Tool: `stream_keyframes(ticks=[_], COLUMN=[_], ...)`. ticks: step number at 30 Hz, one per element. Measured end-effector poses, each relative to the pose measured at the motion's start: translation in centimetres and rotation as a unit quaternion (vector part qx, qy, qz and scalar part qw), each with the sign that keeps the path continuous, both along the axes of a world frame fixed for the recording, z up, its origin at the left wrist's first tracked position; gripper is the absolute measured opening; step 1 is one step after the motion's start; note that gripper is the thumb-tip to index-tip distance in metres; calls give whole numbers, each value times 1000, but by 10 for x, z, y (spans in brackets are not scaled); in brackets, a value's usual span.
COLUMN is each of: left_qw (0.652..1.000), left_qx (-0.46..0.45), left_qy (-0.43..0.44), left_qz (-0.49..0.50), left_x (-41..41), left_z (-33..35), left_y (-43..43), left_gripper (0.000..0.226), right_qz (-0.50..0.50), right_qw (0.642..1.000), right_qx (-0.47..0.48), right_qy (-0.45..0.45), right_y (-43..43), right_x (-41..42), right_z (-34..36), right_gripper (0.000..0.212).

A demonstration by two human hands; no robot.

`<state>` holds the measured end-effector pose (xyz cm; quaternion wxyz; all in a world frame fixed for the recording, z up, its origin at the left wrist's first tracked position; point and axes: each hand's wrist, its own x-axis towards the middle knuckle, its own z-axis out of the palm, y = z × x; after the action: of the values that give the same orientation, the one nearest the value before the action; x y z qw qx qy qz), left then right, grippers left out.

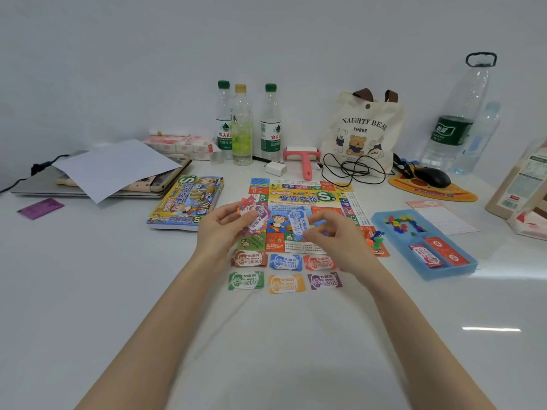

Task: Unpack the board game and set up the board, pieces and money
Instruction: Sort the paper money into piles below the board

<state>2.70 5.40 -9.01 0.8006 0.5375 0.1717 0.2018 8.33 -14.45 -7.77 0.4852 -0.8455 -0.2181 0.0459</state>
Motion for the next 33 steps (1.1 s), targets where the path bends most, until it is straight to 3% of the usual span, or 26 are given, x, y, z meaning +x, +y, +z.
stream_keyframes(ticks=[6, 21, 33], left_qw=[1000, 1000, 1000], left_qx=[18, 18, 8], left_qy=[8, 14, 17], left_qz=[-3, -9, -9], left_x=[0, -1, -2], left_z=[0, 2, 4], left_y=[-3, -3, -3], left_gripper=[36, 34, 27], right_qz=[52, 118, 126], right_qw=[991, 967, 964], right_qx=[-117, -224, -229], right_qy=[-28, 31, 45], right_y=[2, 10, 14], right_x=[3, 12, 11], right_z=[0, 8, 10], right_gripper=[13, 17, 11])
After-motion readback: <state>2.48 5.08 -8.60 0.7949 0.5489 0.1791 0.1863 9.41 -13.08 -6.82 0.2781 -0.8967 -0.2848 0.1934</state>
